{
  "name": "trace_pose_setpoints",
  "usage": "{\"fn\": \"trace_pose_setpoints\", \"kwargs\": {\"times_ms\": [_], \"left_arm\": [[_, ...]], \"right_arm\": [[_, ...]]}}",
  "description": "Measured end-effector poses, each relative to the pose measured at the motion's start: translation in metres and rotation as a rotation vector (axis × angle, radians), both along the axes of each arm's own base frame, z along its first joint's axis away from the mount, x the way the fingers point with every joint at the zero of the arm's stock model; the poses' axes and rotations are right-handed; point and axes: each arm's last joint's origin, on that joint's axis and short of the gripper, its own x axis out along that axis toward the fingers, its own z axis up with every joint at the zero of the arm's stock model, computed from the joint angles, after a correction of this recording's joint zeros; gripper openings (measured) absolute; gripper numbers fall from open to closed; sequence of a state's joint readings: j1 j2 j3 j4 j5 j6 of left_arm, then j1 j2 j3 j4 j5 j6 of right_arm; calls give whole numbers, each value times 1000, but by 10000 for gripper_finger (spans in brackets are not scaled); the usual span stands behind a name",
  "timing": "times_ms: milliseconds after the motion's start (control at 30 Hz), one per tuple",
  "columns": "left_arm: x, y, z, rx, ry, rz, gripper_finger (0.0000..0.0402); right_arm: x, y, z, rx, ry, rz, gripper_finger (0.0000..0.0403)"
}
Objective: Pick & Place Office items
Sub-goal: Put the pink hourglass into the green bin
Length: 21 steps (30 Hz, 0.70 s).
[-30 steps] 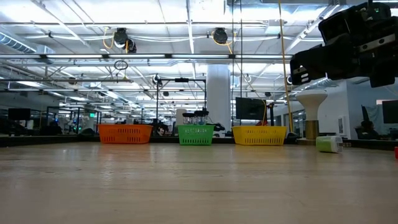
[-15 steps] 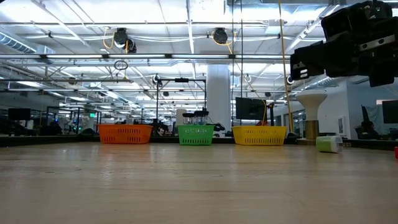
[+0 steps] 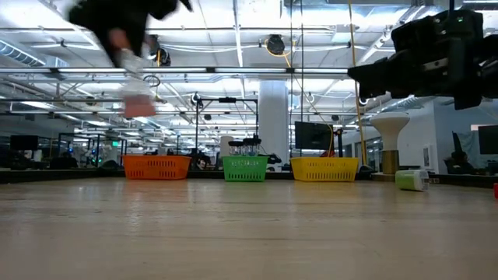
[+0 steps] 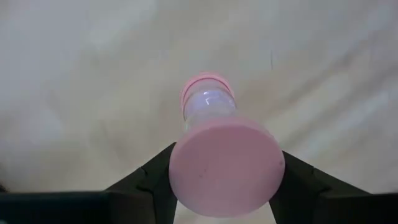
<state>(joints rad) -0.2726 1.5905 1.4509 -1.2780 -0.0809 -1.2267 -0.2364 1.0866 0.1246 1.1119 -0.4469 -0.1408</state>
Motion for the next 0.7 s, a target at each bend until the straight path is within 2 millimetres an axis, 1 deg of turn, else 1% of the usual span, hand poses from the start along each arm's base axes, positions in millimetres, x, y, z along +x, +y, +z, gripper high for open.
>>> {"fn": "trace_pose_setpoints", "kwargs": {"times_ms": [100, 200, 333, 400, 500, 700], "left_arm": [[10, 55, 4, 29, -28, -31, 192], [17, 108, 4, 15, -94, -45, 192], [22, 168, 3, 34, -214, -30, 192], [22, 192, 0, 58, -234, -20, 192], [22, 221, -3, 80, -224, -16, 192], [40, 261, -3, 129, -230, -58, 192]], "right_arm": [[0, -11, 3, -4, -4, -59, 0], [2, -20, 7, -2, 9, -70, 0], [6, -29, 8, 11, 60, -101, 0], [6, -32, 7, 13, 87, -117, 0], [5, -35, 5, 15, 100, -133, 0], [4, -36, 3, 16, 116, -139, 0]]}}
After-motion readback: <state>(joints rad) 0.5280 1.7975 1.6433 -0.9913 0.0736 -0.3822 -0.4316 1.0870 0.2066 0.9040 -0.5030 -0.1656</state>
